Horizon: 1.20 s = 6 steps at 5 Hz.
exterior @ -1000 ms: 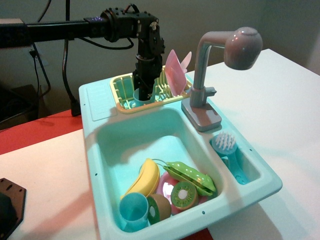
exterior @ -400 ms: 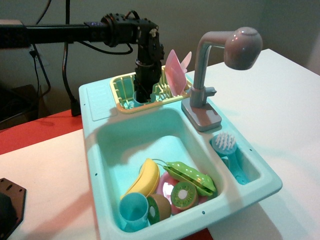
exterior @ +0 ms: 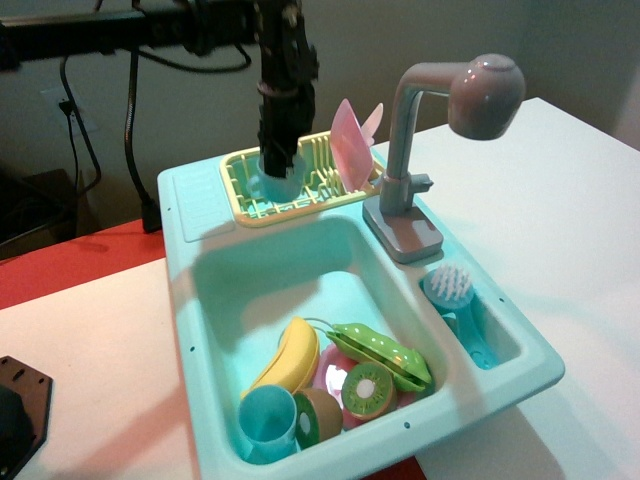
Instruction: Put cup from drying rack to sink
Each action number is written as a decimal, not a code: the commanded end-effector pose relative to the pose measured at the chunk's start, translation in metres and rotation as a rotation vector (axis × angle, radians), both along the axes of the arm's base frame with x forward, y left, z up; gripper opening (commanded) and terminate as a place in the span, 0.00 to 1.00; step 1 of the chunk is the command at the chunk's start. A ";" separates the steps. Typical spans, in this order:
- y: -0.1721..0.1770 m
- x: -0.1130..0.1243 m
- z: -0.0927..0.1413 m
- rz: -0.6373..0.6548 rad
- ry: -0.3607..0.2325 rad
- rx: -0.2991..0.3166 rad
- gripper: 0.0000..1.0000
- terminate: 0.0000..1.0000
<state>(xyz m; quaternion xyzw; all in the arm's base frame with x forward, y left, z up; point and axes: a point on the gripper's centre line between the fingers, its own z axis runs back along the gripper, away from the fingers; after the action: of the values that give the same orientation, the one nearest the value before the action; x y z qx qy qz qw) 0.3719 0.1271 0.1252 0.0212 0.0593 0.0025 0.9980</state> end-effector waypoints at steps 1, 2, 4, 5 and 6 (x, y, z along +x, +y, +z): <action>-0.001 0.010 0.086 -0.021 -0.220 0.045 0.00 0.00; -0.020 0.022 0.095 -0.092 -0.242 0.002 0.00 0.00; -0.103 0.029 0.063 -0.286 -0.172 -0.068 0.00 0.00; -0.122 0.026 0.054 -0.315 -0.159 -0.077 0.00 0.00; -0.138 0.020 0.043 -0.321 -0.152 -0.077 0.00 0.00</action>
<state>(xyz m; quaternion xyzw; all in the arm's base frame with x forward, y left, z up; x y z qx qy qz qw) 0.3836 -0.0122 0.1204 -0.0118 0.0371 -0.1564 0.9869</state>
